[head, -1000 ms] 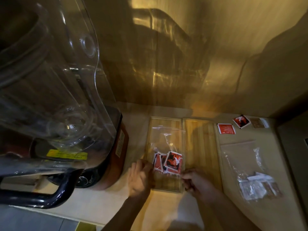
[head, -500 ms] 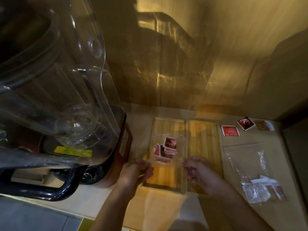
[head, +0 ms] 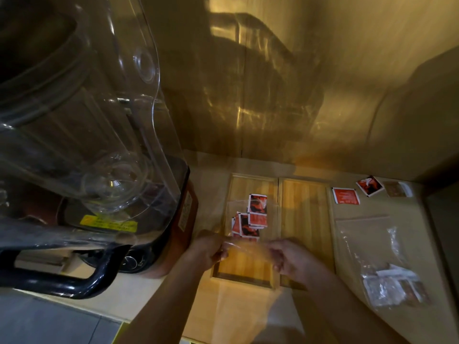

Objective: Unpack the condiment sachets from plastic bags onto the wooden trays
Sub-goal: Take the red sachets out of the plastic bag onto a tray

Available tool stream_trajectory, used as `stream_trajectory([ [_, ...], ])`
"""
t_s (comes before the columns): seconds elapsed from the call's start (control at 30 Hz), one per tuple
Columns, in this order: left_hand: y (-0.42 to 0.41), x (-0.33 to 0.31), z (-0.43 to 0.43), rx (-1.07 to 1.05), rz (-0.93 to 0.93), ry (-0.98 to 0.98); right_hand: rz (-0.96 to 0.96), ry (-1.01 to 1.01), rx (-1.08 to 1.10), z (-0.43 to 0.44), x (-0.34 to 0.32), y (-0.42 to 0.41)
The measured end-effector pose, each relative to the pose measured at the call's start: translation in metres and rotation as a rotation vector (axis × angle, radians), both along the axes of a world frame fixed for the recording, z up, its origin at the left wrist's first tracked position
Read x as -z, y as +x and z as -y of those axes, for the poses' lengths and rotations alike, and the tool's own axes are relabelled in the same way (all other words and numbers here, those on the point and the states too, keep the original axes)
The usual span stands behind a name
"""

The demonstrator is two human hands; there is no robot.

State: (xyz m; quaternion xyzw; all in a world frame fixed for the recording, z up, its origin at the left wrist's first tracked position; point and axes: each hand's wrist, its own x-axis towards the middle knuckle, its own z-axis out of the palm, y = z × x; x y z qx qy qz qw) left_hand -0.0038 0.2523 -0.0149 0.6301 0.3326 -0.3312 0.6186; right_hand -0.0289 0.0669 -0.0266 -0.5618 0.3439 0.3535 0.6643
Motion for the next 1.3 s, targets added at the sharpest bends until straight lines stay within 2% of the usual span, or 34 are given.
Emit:
stream_trajectory([
  [0.13, 0.005, -0.015, -0.006, -0.076, 0.123, -0.093, 0.166, 0.097, 0.094, 0.005, -0.013, 0.013],
  [0.2, 0.001, -0.018, -0.016, -0.041, 0.122, -0.117, 0.191, 0.123, 0.060, 0.011, -0.015, 0.013],
  [0.27, -0.008, -0.016, -0.022, 0.068, 0.060, -0.155, 0.149, 0.106, -0.065, 0.015, -0.012, 0.005],
  [0.33, -0.018, -0.009, -0.023, 0.186, -0.062, -0.167, 0.021, 0.104, -0.149, 0.016, -0.006, -0.006],
  [0.4, -0.024, 0.004, -0.021, 0.237, -0.157, -0.169, -0.080, 0.154, -0.113, 0.013, 0.001, -0.015],
  [0.53, -0.013, 0.024, -0.009, 0.063, -0.168, -0.218, -0.022, 0.089, 0.085, 0.001, 0.011, -0.009],
  [0.6, -0.004, 0.026, 0.001, -0.053, -0.140, -0.312, 0.041, 0.013, 0.103, -0.007, 0.011, -0.001],
  [0.7, 0.008, 0.026, 0.012, -0.115, -0.124, -0.423, 0.051, -0.057, 0.090, -0.011, 0.009, 0.012],
  [0.8, 0.020, 0.017, 0.010, -0.121, -0.063, -0.376, 0.066, -0.033, 0.132, -0.005, -0.002, 0.024],
  [0.93, 0.024, -0.013, 0.001, 0.033, 0.124, -0.226, 0.100, 0.008, 0.129, 0.001, -0.024, 0.029],
  [1.07, 0.014, -0.038, -0.005, 0.100, 0.115, -0.306, 0.124, 0.091, 0.093, 0.008, -0.034, 0.019],
  [1.2, 0.000, -0.045, -0.006, 0.073, 0.099, -0.329, 0.111, 0.178, 0.105, 0.022, -0.034, 0.002],
  [1.3, -0.009, -0.047, 0.001, 0.126, 0.161, -0.194, 0.231, 0.120, 0.158, 0.035, -0.035, -0.012],
])
